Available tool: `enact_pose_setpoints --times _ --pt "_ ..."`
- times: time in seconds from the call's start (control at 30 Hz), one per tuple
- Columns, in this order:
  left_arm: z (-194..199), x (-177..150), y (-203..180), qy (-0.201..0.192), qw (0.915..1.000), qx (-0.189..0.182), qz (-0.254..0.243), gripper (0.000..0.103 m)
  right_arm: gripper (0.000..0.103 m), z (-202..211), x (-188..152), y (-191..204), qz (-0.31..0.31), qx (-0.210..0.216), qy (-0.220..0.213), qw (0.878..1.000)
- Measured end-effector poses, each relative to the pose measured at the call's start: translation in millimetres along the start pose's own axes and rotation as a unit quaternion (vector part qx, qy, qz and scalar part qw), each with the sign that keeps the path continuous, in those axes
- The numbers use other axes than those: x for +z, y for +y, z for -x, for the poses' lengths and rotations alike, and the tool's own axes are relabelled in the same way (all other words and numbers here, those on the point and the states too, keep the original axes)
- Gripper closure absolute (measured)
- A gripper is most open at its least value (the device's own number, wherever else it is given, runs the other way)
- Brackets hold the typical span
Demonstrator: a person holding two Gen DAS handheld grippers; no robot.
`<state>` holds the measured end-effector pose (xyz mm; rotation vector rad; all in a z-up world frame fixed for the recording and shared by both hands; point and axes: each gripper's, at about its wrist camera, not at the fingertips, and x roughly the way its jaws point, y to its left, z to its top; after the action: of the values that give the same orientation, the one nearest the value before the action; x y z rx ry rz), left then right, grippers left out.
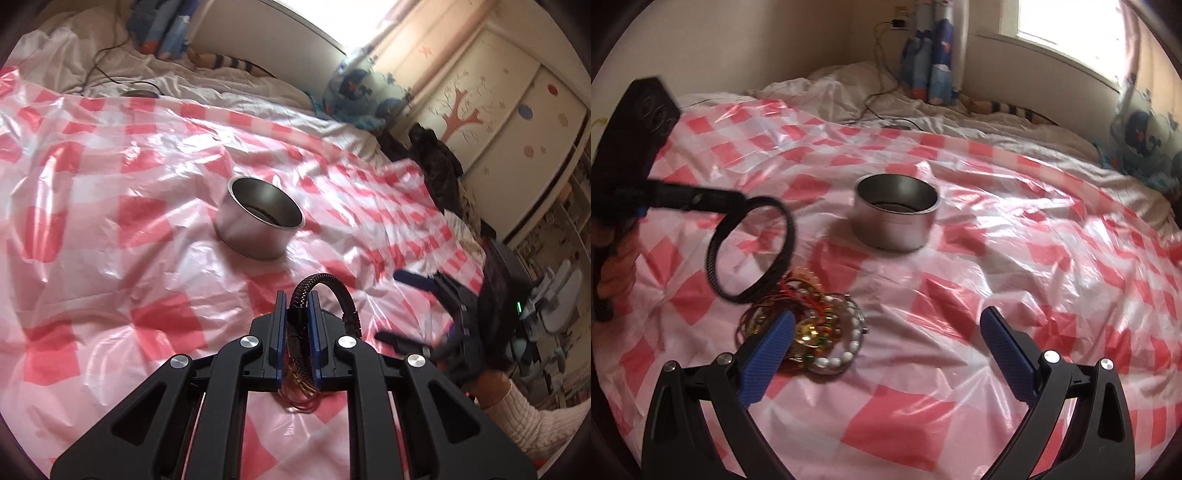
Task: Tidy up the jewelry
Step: 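Lift the black bracelet with the left tool while the right tool grasps red string necklaces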
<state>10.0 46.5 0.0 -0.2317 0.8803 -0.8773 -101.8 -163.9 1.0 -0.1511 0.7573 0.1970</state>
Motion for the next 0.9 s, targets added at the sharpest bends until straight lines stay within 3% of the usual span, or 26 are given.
enact_pose_setpoints --times 0.1,0.2,0.23,0.33,0.53,0.57,0.6,0.67,0.7,0.9 --pt "10.6 5.0 10.2 -0.02 0.9997 0.003 0.017 0.093 0.012 -6.4 0.0 23.3 0.043 0.006 0.0 0.999" --pt "16.4 7.9 15.7 -0.031 0.9992 0.003 0.026 0.093 0.053 -24.8 -1.5 22.4 0.024 0.034 0.037 0.998" --pt "17.5 8.9 16.3 -0.033 0.9991 0.003 0.028 0.093 0.057 -29.9 -2.3 17.9 0.009 0.046 0.047 0.998" --pt "21.5 10.8 18.4 -0.038 0.9989 0.001 0.029 0.093 0.063 -34.8 -3.8 8.2 -0.022 0.061 0.056 0.996" --pt "25.1 9.7 20.3 -0.043 0.9986 -0.003 0.031 0.093 0.062 -32.4 -3.7 16.3 -0.009 0.083 0.057 0.995" --pt "25.3 9.9 20.8 -0.044 0.9985 -0.002 0.032 0.093 0.067 -32.7 -4.4 18.8 -0.004 0.086 0.059 0.995" --pt "25.3 9.9 21.3 -0.044 0.9985 -0.002 0.033 0.093 0.081 -34.4 -5.4 20.0 -0.002 0.1 0.066 0.993" --pt "25.7 10.2 21.3 -0.044 0.9985 -0.002 0.032 0.093 0.085 -32.9 -6.5 19.9 -0.006 0.103 0.068 0.992" --pt "25.8 10.7 22.1 -0.045 0.9985 -0.002 0.033 0.093 0.092 -31.5 -6.4 19.0 -0.006 0.103 0.067 0.992" --pt "25.5 11.4 22.7 -0.044 0.9985 0.001 0.032 0.093 0.095 -23.5 -6.7 17.4 -0.007 0.106 0.056 0.993"
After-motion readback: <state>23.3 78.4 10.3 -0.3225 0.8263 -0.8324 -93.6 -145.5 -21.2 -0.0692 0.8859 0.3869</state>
